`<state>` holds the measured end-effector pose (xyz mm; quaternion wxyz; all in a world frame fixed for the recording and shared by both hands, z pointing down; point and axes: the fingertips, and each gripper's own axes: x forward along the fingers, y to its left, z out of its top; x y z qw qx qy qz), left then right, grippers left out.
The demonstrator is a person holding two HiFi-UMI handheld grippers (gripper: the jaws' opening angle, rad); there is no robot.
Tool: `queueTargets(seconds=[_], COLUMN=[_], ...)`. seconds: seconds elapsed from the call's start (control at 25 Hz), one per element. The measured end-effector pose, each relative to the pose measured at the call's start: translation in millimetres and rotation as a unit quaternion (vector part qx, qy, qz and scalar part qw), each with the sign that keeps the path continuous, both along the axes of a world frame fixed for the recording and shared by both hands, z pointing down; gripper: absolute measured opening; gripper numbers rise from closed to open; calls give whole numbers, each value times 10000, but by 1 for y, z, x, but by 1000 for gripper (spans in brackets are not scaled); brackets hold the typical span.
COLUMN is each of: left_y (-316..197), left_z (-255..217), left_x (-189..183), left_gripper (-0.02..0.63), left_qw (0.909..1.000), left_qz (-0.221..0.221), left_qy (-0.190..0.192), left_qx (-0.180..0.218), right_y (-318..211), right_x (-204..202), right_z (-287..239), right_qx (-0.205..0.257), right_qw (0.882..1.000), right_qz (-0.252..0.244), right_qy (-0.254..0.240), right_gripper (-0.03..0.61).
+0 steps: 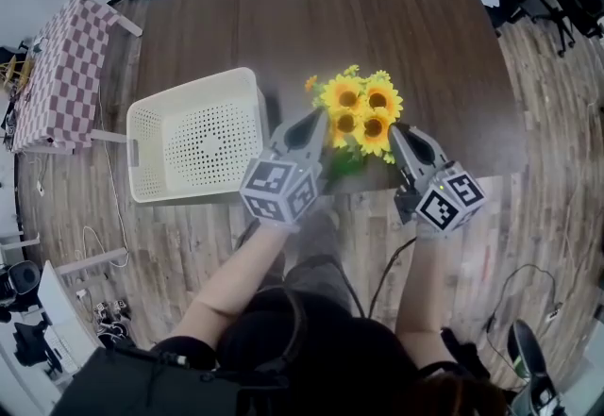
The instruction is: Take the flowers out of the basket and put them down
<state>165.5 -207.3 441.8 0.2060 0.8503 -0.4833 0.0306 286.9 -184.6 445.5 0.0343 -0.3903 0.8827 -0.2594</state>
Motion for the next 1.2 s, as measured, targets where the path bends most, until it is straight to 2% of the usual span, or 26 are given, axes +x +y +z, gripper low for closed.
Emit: queueTargets(seconds=[0.36,0.52,0.76,1.0,1.2], left_y=[32,50,77,106,128], left_z=[-13,-15,-18,-24,-29], left_x=[10,19,8,-2,-13], left_gripper=[0,0,0,0,0], left_qw=[9966,9924,9901,9843,9810], left_qz=[708,1057,1281,1658,1818], left_qy=[-93,-167,105,91,402], left_qx=[408,606,562,591,538], right_y=[32,56,83,112,140], right_x=[-11,-26,-36,-48,-62], right_z=[-19,-16,-22,-33,-35], right_qx=[251,337,433,553,588], right_qw=[9979,9981,9967,9910,9897], right_qz=[299,331,626,1160,1291], right_qy=[-518,-400,-288,-386,-191], right_gripper=[2,2,2,2,2])
